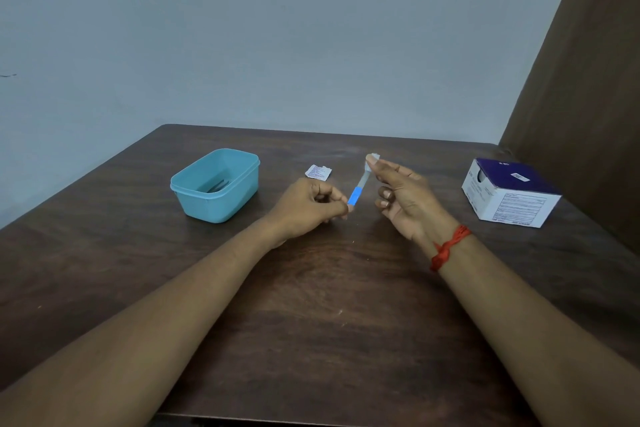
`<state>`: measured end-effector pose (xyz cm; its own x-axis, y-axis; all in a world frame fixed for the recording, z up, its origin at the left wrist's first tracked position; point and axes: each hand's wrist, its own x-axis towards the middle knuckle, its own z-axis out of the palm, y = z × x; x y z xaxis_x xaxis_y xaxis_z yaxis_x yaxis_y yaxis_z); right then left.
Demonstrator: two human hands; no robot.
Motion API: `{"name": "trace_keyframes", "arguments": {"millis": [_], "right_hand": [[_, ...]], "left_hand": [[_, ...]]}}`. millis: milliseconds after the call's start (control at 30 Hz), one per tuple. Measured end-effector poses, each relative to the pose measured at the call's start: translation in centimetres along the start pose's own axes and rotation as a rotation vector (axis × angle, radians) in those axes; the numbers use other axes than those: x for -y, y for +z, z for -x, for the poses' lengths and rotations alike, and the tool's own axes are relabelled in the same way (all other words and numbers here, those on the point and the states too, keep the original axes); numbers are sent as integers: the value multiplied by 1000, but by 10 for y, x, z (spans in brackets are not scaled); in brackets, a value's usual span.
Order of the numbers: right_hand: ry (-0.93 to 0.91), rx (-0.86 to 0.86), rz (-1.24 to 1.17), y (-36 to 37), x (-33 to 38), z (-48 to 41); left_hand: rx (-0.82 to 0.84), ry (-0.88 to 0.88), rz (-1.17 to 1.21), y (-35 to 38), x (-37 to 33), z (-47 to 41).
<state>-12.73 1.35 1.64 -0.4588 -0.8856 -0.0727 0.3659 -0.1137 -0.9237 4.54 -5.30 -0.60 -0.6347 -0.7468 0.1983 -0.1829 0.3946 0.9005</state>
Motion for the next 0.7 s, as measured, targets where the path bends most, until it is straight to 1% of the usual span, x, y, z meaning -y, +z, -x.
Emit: {"name": "trace_keyframes", "arguments": {"millis": [133, 267, 333, 400, 500, 600, 700], "right_hand": [[-10, -33, 9, -2, 2, -1], [-11, -39, 34, -2, 0, -2], [-13, -23, 48, -2, -1, -3], [-15, 5, 72, -1, -3, -2], [-20, 49, 75, -1, -2, -2], [-19, 95, 71, -3, 0, -2], [-18, 122, 76, -3, 0, -2]], "left_hand": [[23, -9, 24, -2, -1, 1], [13, -15, 138, -4, -1, 1], [47, -40, 228, -6, -1, 2], [115, -86, 326, -8, -3, 3], [176, -134, 386, -10, -5, 2], [183, -159, 428, -10, -6, 2], [146, -152, 473, -9, -5, 3]]}}
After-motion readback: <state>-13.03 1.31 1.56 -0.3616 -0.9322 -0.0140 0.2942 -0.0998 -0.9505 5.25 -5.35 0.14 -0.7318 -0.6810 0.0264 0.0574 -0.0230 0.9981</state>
